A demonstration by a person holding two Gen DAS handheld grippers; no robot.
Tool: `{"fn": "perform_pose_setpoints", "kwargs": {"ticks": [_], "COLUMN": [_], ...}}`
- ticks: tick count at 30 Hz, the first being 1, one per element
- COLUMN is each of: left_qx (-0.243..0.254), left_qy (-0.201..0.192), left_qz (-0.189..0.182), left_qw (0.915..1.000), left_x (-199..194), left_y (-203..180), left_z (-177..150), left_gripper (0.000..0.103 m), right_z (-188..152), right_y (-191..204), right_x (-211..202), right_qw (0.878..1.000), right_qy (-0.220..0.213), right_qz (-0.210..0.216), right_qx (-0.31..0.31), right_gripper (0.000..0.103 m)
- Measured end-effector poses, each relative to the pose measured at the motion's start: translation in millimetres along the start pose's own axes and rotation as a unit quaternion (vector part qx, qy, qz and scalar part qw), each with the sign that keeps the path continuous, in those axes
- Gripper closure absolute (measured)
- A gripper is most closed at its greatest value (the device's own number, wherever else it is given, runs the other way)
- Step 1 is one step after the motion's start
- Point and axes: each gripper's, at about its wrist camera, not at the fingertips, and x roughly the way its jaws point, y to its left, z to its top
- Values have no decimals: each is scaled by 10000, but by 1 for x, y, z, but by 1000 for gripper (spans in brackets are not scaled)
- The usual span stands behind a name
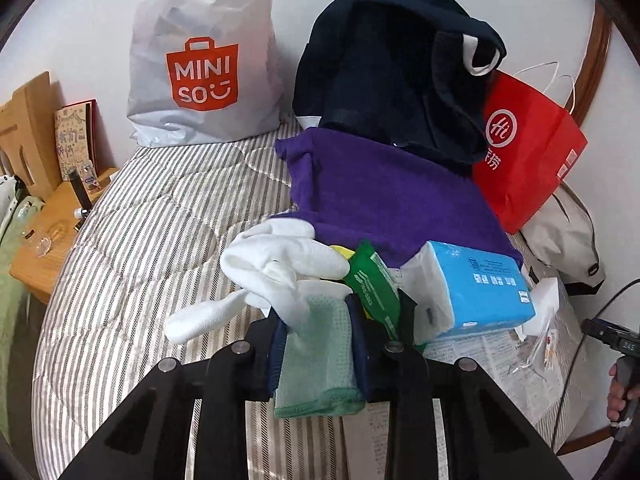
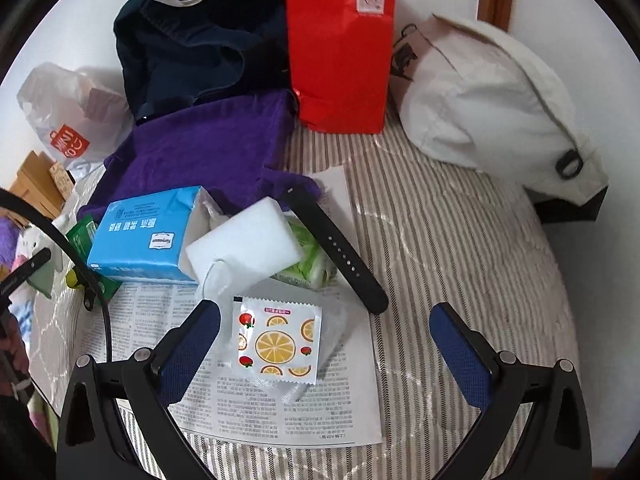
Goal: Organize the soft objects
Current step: 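Grasp the white sponge with the right gripper while the left gripper holds the cloth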
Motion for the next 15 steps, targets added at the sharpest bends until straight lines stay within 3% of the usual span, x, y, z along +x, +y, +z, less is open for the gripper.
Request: {"fn": "perform_pose_setpoints", "kwargs": {"ticks": [4, 12, 15], "left_qx": [-42, -91, -79], "left_qy": [-17, 22, 61], "left_qz": [-14, -62, -100], "left_qw": [10000, 9999, 9999], "left_x": [-5, -8, -6], "left_y": [-3, -7, -8], "left_z": [-2, -3, -4], "left_gripper": [76, 76, 76], "right_z": [2, 28, 30], "right_y": [4, 9, 23], "right_x": [14, 32, 33], "right_qw": [9997, 9994, 9979], "right_qy": [36, -77, -95], "right_qz": [249, 305, 384], "right_qx": [10, -141, -515], "right_gripper": [0, 1, 1]}}
